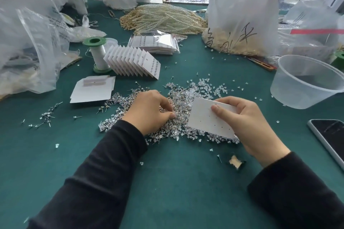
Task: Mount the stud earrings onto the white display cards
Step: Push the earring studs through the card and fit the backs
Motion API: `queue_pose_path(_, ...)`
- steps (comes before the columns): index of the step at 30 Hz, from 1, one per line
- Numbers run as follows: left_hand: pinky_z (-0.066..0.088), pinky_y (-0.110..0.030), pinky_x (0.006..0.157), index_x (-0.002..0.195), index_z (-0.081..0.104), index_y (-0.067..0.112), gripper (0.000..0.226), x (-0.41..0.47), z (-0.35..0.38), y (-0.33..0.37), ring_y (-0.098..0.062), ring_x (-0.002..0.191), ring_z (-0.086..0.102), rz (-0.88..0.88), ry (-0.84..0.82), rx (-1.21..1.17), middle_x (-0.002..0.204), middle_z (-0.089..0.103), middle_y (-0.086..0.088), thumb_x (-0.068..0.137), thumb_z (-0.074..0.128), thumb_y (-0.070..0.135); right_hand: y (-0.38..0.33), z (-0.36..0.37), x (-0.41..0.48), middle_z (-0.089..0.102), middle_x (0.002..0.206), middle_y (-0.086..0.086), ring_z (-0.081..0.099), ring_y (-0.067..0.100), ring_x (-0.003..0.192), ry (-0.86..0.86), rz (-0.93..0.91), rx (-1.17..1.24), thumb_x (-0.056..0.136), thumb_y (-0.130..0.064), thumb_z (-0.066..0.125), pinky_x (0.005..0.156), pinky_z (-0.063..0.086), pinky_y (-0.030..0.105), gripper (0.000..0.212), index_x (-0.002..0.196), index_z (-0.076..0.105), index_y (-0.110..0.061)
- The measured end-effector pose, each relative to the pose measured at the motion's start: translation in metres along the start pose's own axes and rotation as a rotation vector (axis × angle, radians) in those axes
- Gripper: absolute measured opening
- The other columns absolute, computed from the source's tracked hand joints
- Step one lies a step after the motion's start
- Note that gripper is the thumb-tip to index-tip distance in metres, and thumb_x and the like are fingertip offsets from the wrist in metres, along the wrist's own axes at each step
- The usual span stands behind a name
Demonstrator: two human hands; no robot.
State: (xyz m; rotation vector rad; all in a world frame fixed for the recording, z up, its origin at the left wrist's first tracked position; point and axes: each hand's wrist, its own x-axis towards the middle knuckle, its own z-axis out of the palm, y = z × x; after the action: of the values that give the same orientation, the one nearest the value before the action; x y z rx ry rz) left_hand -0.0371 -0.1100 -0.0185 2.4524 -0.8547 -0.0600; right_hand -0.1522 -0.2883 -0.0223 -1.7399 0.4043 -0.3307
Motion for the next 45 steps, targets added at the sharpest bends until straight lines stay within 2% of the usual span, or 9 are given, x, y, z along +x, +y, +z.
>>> queue_pose_path(2,0.042,-0.028,0.083,0.080,0.073,0.021,0.009,0.000,0.001,0.002,-0.016,0.083,0.051,0.017,0.005,-0.024,0.085,0.058,0.003,0.075,0.073,0.029,-0.001,0.000,0.000,0.069,0.078,0.005,0.061,0.014,0.063,-0.005,-0.001,-0.004,0.082,-0.020,0.069,0.056,0.049,0.031,0.005,0.084,0.069,-0.016)
queue_pose_path(7,0.033,-0.021,0.068,0.074,0.073,0.022,0.005,-0.001,-0.001,0.001,0.000,0.060,0.043,0.005,0.081,-0.087,0.066,0.052,0.016,0.075,0.073,0.027,-0.001,0.000,-0.001,0.069,0.079,0.005,0.061,0.013,0.063,-0.009,-0.001,-0.007,0.082,-0.020,0.069,0.055,0.050,0.029,0.007,0.085,0.069,-0.015)
queue_pose_path(11,0.033,-0.003,0.051,0.072,0.074,0.020,0.003,-0.003,-0.008,0.000,-0.001,0.052,0.047,-0.009,0.108,-0.209,0.052,0.054,0.019,0.075,0.072,0.022,-0.001,0.000,-0.001,0.070,0.083,0.010,0.062,0.015,0.065,-0.019,0.009,0.000,0.082,-0.020,0.068,0.058,0.050,0.031,0.008,0.087,0.069,-0.013)
queue_pose_path(21,0.043,-0.008,0.052,0.076,0.065,0.019,0.007,-0.003,-0.006,0.004,0.000,0.052,0.057,0.000,0.074,-0.312,0.068,0.070,0.002,0.080,0.067,0.014,0.000,0.000,0.000,0.070,0.092,0.016,0.062,0.019,0.069,-0.029,0.037,-0.008,0.081,-0.023,0.069,0.062,0.049,0.037,0.010,0.088,0.069,-0.015)
queue_pose_path(23,0.050,-0.014,0.056,0.078,0.065,0.018,0.008,-0.004,-0.007,0.004,-0.008,0.059,0.063,-0.010,0.085,-0.394,0.069,0.070,0.002,0.076,0.072,0.015,0.000,0.000,-0.001,0.069,0.091,0.015,0.061,0.019,0.069,-0.033,0.041,-0.009,0.082,-0.023,0.069,0.061,0.048,0.036,0.010,0.088,0.069,-0.015)
queue_pose_path(29,0.048,-0.014,0.051,0.069,0.071,0.017,0.009,-0.006,-0.009,0.007,-0.002,0.050,0.059,-0.056,0.048,-0.699,0.056,0.068,0.005,0.067,0.079,0.012,0.000,0.000,-0.002,0.070,0.082,0.008,0.062,0.017,0.066,-0.039,0.049,0.005,0.082,-0.022,0.069,0.060,0.048,0.035,0.009,0.087,0.070,-0.015)
queue_pose_path(32,0.051,-0.015,0.058,0.069,0.073,0.020,0.013,-0.006,-0.008,0.007,-0.004,0.058,0.064,-0.064,0.034,-0.775,0.064,0.072,0.005,0.067,0.078,0.008,0.000,0.000,-0.002,0.069,0.081,0.008,0.061,0.018,0.066,-0.036,0.054,0.013,0.082,-0.022,0.069,0.060,0.047,0.036,0.009,0.086,0.070,-0.015)
queue_pose_path(38,0.050,-0.015,0.057,0.071,0.071,0.018,0.014,-0.008,-0.005,0.011,-0.006,0.058,0.063,-0.016,0.000,-0.815,0.064,0.071,0.003,0.069,0.076,0.005,-0.002,0.002,-0.003,0.069,0.083,0.010,0.061,0.016,0.065,-0.046,0.050,0.017,0.082,-0.020,0.068,0.058,0.048,0.031,0.008,0.087,0.069,-0.014)
queue_pose_path(45,0.048,-0.021,0.060,0.070,0.068,0.021,0.016,-0.010,0.001,0.020,-0.007,0.059,0.054,0.096,0.007,-0.619,0.064,0.064,0.007,0.073,0.074,0.006,-0.002,0.004,-0.004,0.069,0.080,0.008,0.061,0.017,0.066,-0.048,0.025,0.035,0.081,-0.022,0.069,0.060,0.048,0.034,0.007,0.084,0.070,-0.015)
